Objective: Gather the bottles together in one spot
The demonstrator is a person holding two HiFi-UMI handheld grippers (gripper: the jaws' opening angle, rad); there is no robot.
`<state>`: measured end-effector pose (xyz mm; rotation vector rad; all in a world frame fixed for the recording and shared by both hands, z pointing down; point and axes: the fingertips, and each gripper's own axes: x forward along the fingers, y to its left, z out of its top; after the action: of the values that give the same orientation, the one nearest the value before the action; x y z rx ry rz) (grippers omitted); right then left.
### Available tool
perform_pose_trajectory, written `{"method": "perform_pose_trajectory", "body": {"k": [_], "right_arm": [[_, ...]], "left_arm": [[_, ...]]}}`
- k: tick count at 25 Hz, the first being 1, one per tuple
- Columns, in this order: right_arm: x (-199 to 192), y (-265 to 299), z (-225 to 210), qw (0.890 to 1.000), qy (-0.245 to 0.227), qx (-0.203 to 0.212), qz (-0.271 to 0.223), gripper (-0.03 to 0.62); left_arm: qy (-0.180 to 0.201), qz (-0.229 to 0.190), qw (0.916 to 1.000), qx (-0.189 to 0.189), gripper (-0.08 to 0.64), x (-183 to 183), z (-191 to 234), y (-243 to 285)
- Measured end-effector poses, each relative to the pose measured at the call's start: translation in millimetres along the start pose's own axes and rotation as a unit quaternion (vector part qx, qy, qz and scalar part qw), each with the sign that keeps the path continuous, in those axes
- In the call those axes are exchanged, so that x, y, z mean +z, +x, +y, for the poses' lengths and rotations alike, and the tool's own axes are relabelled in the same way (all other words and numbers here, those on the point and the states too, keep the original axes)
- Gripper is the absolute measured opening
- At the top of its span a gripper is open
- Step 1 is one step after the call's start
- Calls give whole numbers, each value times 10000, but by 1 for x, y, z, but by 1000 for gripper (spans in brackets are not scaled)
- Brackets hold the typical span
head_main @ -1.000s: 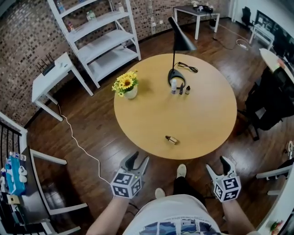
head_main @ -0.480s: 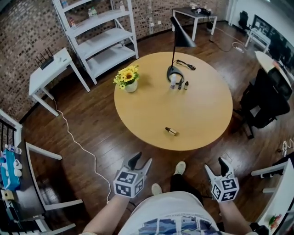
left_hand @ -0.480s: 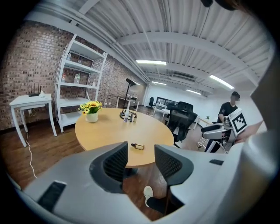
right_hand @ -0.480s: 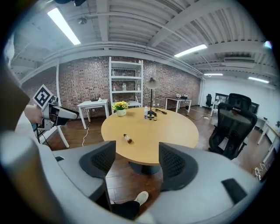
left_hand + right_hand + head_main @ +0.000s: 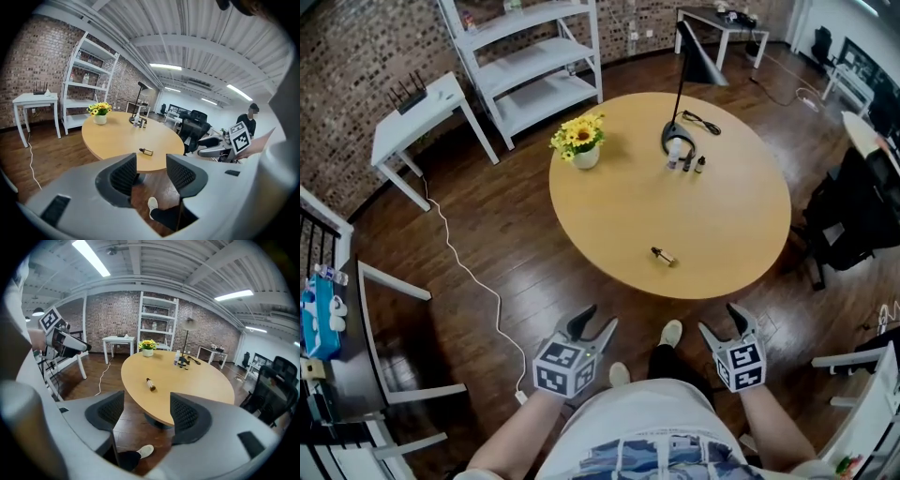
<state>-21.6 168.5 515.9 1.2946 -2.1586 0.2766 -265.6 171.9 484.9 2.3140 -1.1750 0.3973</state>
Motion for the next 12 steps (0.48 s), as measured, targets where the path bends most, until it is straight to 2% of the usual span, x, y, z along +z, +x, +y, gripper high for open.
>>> {"method": "perform_pose_trajectory", "body": {"k": [3,10,12], "right_arm": [[3,47,3,9986,-392,313,152,330],[14,171,-2,9895,-797,1061,572,330],[10,205,-2,9844,-884,1304,783,298]], "left_arm": [[-189,69,9997,119,175,-5,9,-6],[-551,151,9963,645,175,-8,33,-6],[-684,180,9944,781,175,-6,37,0]]}}
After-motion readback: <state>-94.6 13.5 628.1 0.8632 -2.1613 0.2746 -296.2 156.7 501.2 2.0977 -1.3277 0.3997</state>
